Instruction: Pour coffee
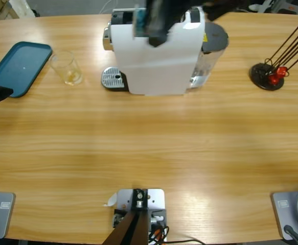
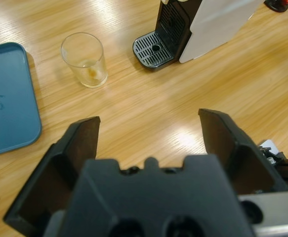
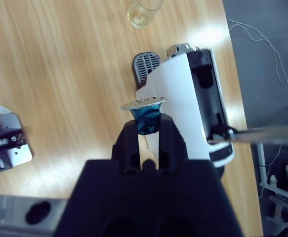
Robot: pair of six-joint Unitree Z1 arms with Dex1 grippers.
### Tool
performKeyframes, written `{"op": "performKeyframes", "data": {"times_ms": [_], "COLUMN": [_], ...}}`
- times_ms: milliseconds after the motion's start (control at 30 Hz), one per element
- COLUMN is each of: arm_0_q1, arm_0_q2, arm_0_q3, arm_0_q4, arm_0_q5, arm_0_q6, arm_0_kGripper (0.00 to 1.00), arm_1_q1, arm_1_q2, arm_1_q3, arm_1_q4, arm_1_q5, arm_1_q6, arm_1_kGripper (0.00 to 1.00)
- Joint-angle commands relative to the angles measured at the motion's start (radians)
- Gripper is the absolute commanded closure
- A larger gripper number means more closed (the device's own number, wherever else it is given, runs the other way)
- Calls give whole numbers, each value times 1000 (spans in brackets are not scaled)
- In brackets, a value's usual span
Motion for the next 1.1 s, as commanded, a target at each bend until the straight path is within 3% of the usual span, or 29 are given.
{"op": "performKeyframes", "data": {"times_ms": [33,267,1100], "arm_0_q1": [-9,-11,-25], "arm_0_q2": [5,-13,-4], "arm_0_q3": [44,53,56], "arm_0_q4": [-10,-9,-11], "arm_0_q5": [-2,-2,-2], "arm_0_q6": [7,7,11], "arm_0_kGripper": [142,142,78], "arm_1_q1": [12,-70,-151], "arm_1_q2": [167,206,346], "arm_1_q3": [-55,-122,-245], "arm_1_q4": [-25,-27,-22], "arm_1_q5": [-72,-104,-95], "arm_1_q6": [-75,-129,-200], "arm_1_kGripper": [1000,1000,1000]}}
